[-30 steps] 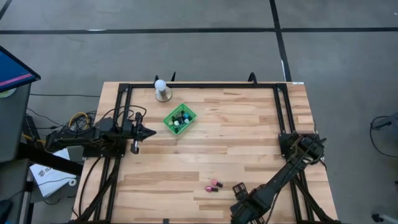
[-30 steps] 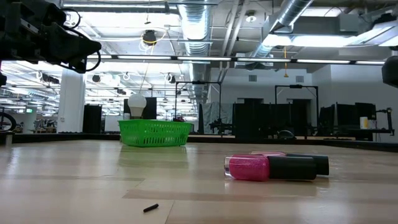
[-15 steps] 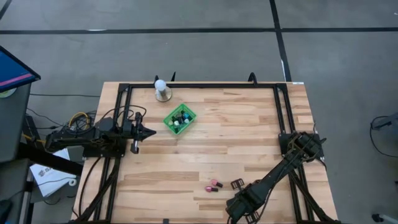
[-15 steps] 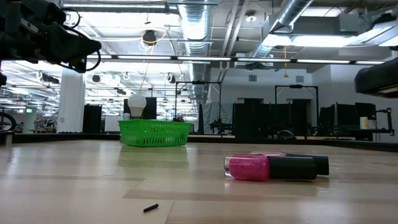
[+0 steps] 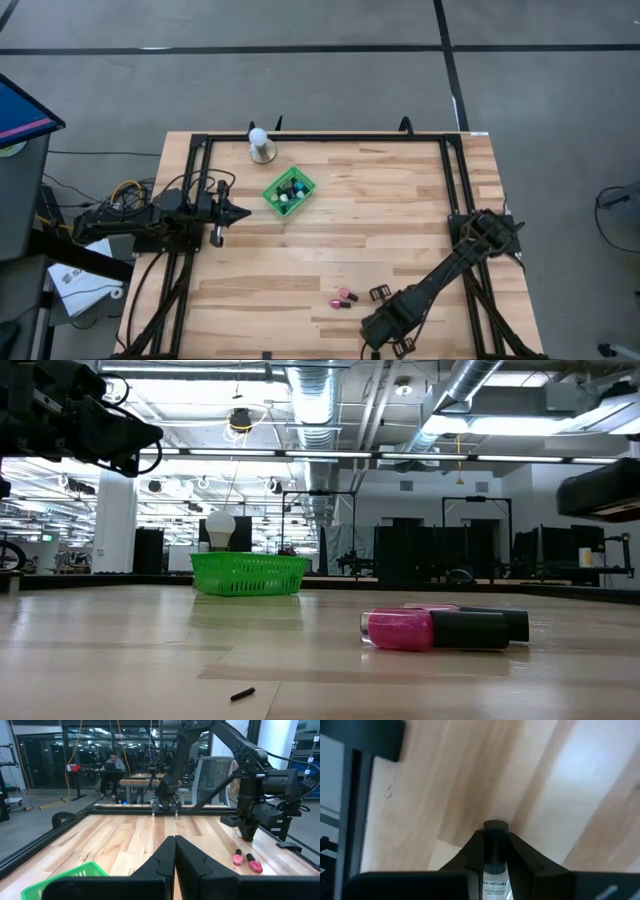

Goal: Pick & Place Nail Polish
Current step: Put the white nail polish bottle into the green bin

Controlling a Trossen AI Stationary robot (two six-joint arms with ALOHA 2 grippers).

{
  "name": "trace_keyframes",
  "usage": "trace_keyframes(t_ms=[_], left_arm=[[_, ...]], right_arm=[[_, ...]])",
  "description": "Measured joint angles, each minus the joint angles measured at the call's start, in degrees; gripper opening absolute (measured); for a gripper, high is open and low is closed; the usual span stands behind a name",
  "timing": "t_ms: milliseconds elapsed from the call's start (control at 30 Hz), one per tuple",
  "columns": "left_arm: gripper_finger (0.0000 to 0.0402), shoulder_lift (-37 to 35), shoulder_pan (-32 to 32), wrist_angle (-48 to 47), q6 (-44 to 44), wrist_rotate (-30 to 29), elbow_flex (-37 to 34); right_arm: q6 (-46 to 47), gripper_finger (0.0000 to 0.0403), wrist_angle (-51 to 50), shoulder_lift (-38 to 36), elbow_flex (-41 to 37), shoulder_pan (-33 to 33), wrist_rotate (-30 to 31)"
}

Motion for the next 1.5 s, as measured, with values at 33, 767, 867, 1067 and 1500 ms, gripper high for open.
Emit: trace_keyframes(t_ms=[33, 767, 867, 1067, 1500], left_arm=[[0.0002, 0.0, 0.0, 0.0, 0.0, 0.0, 0.0], [0.0002, 0.0, 0.0, -0.02, 0.0, 0.02, 0.0], [0.0002, 0.0, 0.01, -0.02, 0.0, 0.04, 0.0], [0.0002, 0.0, 0.0, -0.02, 0.0, 0.04, 0.0], [0.0002, 0.0, 0.0, -0.05, 0.0, 0.17, 0.0]], right_arm=[[-0.55, 0.0042, -0.11, -0.4, -0.03, -0.36, 0.31], [-17.46, 0.0042, 10.35, -13.32, -0.03, -23.1, 4.32], [-18.15, 0.0042, 21.2, -13.48, 0.0, -28.3, 4.56], [-14.03, 0.0042, 40.28, -11.5, 0.88, -37.15, 4.47], [-9.57, 0.0042, 35.08, 8.74, 27.82, -44.84, 5.36]])
